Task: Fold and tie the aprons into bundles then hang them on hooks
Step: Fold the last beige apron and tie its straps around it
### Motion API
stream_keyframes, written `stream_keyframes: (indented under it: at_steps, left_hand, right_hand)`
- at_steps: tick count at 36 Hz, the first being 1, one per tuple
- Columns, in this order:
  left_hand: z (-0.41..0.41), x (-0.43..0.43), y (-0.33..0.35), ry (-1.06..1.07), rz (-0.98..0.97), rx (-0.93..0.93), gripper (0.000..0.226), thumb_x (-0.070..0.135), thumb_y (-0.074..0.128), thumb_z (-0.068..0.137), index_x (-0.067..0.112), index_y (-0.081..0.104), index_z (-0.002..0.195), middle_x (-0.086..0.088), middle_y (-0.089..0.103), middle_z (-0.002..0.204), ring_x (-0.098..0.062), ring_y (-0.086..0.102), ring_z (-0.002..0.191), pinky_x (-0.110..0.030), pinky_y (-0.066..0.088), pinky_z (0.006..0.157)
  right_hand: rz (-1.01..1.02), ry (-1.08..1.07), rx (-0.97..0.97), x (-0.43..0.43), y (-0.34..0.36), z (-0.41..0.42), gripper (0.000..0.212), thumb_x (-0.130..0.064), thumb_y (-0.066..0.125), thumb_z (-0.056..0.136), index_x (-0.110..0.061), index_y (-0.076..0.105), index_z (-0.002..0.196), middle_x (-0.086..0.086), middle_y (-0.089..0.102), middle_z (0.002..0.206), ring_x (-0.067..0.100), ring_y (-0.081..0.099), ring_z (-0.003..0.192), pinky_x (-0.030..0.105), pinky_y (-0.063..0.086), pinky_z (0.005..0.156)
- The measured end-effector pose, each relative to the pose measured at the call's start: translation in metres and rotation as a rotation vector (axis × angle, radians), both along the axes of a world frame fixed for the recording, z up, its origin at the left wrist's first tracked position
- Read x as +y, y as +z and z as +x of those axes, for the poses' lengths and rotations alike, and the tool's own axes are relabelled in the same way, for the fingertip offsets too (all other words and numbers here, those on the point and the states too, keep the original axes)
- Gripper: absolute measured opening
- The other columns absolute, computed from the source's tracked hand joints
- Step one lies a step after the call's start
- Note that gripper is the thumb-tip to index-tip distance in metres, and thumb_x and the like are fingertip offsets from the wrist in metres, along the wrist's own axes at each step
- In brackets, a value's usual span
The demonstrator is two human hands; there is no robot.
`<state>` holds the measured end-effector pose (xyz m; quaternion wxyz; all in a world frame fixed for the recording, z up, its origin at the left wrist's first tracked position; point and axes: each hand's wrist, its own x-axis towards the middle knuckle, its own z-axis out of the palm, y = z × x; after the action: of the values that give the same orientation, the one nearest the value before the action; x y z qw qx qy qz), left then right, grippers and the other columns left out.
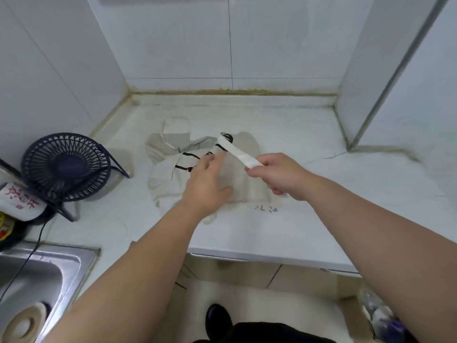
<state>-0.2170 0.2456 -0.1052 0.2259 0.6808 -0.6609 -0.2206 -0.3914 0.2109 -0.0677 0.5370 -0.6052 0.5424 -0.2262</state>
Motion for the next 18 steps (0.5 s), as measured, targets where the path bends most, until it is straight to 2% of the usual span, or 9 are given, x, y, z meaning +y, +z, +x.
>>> stream_keyframes:
  at_steps: [2, 4, 9, 12, 15, 18]
  left_hand:
    - [-0.014, 0.01, -0.001, -0.052, 0.062, -0.066, 0.077, 0.032, 0.074, 0.08, 0.027, 0.035, 0.146, -0.002, 0.032, 0.149, -0.021, 0.028, 0.138, -0.032, 0.027, 0.112]
    - [-0.028, 0.023, -0.005, -0.079, 0.088, -0.052, 0.08, 0.041, 0.075, 0.077, 0.028, 0.036, 0.146, -0.001, 0.031, 0.15, -0.02, 0.026, 0.139, -0.034, 0.024, 0.115]
    - [-0.059, 0.051, -0.007, -0.13, 0.138, -0.094, 0.085, 0.05, 0.073, 0.076, 0.035, 0.029, 0.147, 0.006, 0.029, 0.152, -0.021, 0.022, 0.14, -0.041, 0.025, 0.113]
    - [-0.074, 0.058, -0.004, -0.112, 0.115, -0.192, 0.083, 0.05, 0.072, 0.078, 0.037, 0.028, 0.148, 0.003, 0.024, 0.155, -0.023, 0.021, 0.141, -0.043, 0.027, 0.112]
    - [-0.087, 0.058, 0.0, -0.057, 0.086, -0.225, 0.071, 0.049, 0.066, 0.083, 0.04, 0.032, 0.145, 0.003, 0.023, 0.154, -0.025, 0.022, 0.14, -0.043, 0.026, 0.112]
    - [-0.096, 0.052, 0.002, -0.022, 0.027, -0.204, 0.04, 0.044, 0.057, 0.091, 0.036, 0.054, 0.131, 0.005, 0.037, 0.147, -0.024, 0.031, 0.135, -0.042, 0.03, 0.108]
  right_hand:
    - [0.003, -0.041, -0.059, 0.007, 0.004, -0.01, 0.012, -0.017, 0.058, 0.09, -0.017, 0.055, 0.079, -0.002, 0.029, 0.054, 0.012, 0.023, 0.041, 0.022, 0.016, 0.044]
    - [0.009, -0.081, -0.115, 0.016, 0.009, -0.02, 0.015, -0.021, 0.055, 0.093, -0.018, 0.051, 0.079, -0.001, 0.035, 0.052, 0.011, 0.025, 0.04, 0.02, 0.018, 0.042]
    - [0.018, -0.137, -0.27, 0.038, 0.021, -0.038, 0.012, -0.025, 0.052, 0.095, -0.014, 0.055, 0.092, 0.006, 0.054, 0.058, 0.017, 0.036, 0.042, 0.024, 0.033, 0.044]
    - [0.048, -0.162, -0.427, 0.049, 0.027, -0.048, 0.012, -0.024, 0.05, 0.097, -0.014, 0.054, 0.091, 0.011, 0.059, 0.065, 0.021, 0.042, 0.046, 0.031, 0.044, 0.053]
    - [0.056, -0.162, -0.514, 0.056, 0.032, -0.058, 0.013, -0.023, 0.048, 0.098, -0.014, 0.055, 0.091, 0.011, 0.06, 0.069, 0.022, 0.048, 0.053, 0.032, 0.051, 0.058]
    - [0.02, -0.174, -0.542, 0.056, 0.036, -0.069, 0.015, -0.025, 0.048, 0.098, -0.018, 0.059, 0.093, 0.007, 0.062, 0.083, 0.021, 0.056, 0.066, 0.032, 0.055, 0.068]
